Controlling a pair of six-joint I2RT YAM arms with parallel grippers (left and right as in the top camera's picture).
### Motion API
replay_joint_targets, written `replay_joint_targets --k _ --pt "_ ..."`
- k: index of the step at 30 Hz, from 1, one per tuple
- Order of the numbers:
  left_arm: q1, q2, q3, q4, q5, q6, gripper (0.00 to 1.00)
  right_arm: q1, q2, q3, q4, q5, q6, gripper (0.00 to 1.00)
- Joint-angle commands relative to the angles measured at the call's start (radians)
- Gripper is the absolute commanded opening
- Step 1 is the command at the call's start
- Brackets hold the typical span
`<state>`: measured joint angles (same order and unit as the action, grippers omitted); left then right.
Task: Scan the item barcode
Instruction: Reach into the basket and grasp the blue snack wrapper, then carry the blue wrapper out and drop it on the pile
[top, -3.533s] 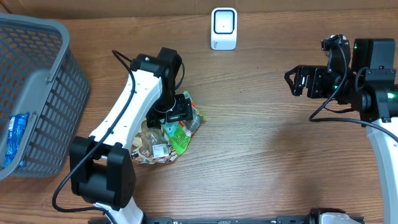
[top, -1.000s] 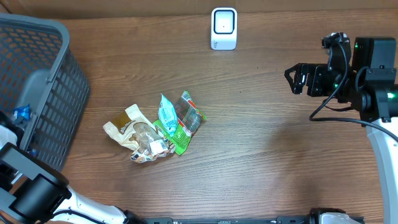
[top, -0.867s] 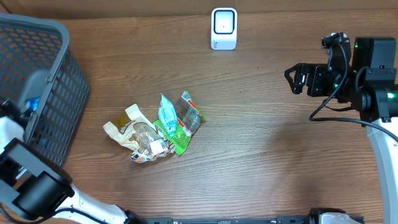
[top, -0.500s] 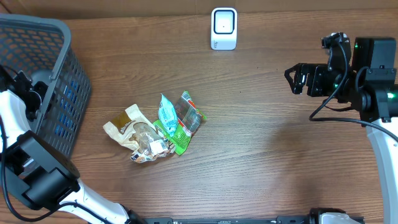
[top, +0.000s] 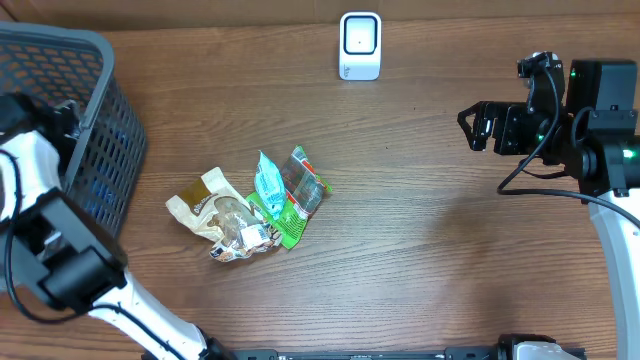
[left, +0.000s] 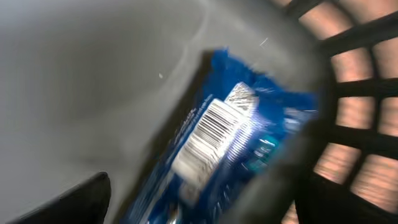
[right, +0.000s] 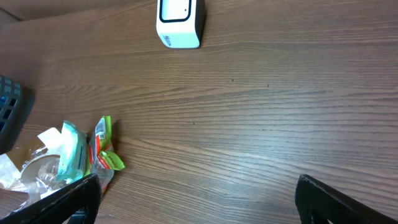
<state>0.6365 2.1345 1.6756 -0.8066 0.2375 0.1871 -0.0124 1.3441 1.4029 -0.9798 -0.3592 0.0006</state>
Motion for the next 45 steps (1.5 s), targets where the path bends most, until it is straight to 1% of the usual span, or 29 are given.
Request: replay_joint_targets --k 1,2,3,4,5,8,11,12,15,18,22,25,28,30,33,36,38,41,45 --pt "-0.013 0.096 -0.016 -0.019 0.02 0.048 0.54 0.0 -0.005 0.023 0.008 -0.002 0.003 1.0" --pt "-0.014 0.11 -0.016 -0.028 0.022 0.048 0.34 0.0 -0.005 0.023 0.01 -0.002 0.003 1.0" --pt "-0.014 0.113 -0.016 -0.032 0.022 0.046 0.19 0.0 -0.005 0.023 0.01 -0.002 0.003 1.0" --pt "-0.014 0.114 -0.016 -0.034 0.021 0.041 0.07 0.0 -0.005 0.023 0.011 -0.002 0.003 1.0" --pt "-0.014 0.109 -0.015 -0.035 0.021 0.036 0.04 0.0 -0.005 0.023 0.013 -0.002 0.003 1.0" --pt "-0.013 0.096 0.018 -0.061 0.022 0.01 0.04 0.0 -0.005 0.023 0.021 -0.002 0.003 1.0" --pt "-0.013 0.068 0.145 -0.167 0.014 -0.021 0.04 0.0 -0.005 0.023 0.025 -0.002 0.003 1.0" --pt "-0.013 0.056 0.229 -0.229 0.014 -0.039 0.04 0.0 -0.005 0.023 0.025 -0.002 0.003 1.0" --pt "-0.013 0.036 0.399 -0.343 0.014 -0.079 0.04 0.0 -0.005 0.023 0.025 -0.002 0.003 1.0" --pt "-0.013 0.001 0.66 -0.48 0.014 -0.157 0.04 0.0 -0.005 0.023 0.027 -0.002 0.003 1.0" --pt "-0.013 -0.07 0.959 -0.612 0.014 -0.244 0.04 0.0 -0.005 0.023 0.025 -0.002 0.003 1.0" --pt "-0.028 -0.148 1.053 -0.703 0.032 -0.305 0.04 0.0 -0.005 0.023 0.025 -0.002 0.003 1.0" --pt "-0.085 -0.2 1.054 -0.79 0.083 -0.307 0.04 0.0 -0.005 0.023 0.029 -0.002 0.003 1.0" --pt "-0.161 -0.205 1.053 -0.87 0.102 -0.306 0.04 0.0 -0.005 0.023 0.029 -0.002 0.003 1.0" --pt "-0.344 -0.196 0.972 -0.882 0.106 -0.293 0.04 0.0 -0.005 0.023 0.027 -0.002 0.003 1.0" --pt "-0.515 -0.163 0.883 -0.883 0.1 -0.317 0.04 0.0 -0.005 0.023 0.02 -0.002 0.003 1.0" --pt "-0.622 -0.139 0.808 -0.872 0.074 -0.349 0.04 0.0 -0.005 0.023 0.016 -0.002 0.003 1.0" --pt "-0.774 -0.088 0.678 -0.814 0.043 -0.361 0.04 0.0 -0.005 0.023 0.017 -0.002 0.003 1.0" --pt "-0.935 -0.001 0.51 -0.701 0.043 -0.448 0.04 0.0 -0.005 0.023 0.016 -0.002 0.003 1.0"
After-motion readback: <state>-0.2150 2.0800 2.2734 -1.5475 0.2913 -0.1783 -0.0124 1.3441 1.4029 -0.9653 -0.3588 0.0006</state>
